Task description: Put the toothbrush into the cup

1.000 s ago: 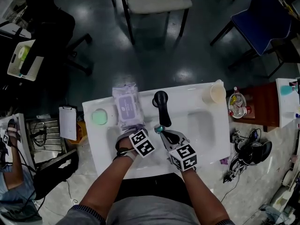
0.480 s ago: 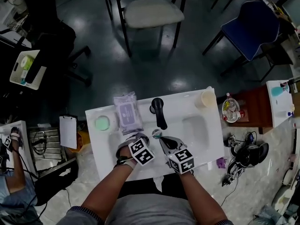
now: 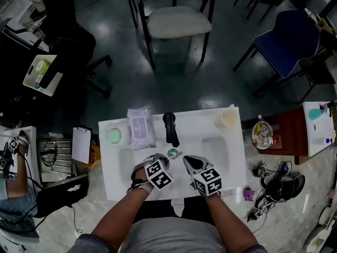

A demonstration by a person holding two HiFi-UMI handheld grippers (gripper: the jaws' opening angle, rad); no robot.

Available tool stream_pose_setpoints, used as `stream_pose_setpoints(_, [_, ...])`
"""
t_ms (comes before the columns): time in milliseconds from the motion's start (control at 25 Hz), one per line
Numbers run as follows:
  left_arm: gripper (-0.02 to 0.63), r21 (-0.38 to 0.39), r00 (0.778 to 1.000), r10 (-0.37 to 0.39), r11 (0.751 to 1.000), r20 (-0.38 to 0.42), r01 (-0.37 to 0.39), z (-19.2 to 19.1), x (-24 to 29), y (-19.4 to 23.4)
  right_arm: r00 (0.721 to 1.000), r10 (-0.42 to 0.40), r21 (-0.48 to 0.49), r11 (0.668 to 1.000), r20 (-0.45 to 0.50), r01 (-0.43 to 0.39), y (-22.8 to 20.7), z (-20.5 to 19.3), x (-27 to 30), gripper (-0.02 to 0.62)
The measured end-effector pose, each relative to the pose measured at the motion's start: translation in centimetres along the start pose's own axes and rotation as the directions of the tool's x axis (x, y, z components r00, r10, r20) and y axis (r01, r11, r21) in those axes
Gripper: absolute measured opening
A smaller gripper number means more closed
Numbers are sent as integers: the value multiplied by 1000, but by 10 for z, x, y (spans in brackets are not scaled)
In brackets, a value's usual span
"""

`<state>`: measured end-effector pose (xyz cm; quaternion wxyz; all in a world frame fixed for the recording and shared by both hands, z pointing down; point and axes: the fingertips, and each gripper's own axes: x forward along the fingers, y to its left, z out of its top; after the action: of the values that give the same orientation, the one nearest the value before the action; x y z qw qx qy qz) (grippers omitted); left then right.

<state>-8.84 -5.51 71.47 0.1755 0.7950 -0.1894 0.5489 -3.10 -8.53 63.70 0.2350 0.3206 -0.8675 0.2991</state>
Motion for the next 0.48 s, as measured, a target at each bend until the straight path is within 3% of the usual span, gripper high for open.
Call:
stream_pose_setpoints(200, [44, -81, 999, 22, 997, 49, -17, 28, -12, -12, 1000, 29, -61, 998, -3, -29, -15, 3, -22, 12])
stream_pose_setpoints(480, [43, -109, 990, 82, 992, 115, -70, 67, -23, -30, 999, 44, -112, 993, 15, -42, -37, 11, -55, 14])
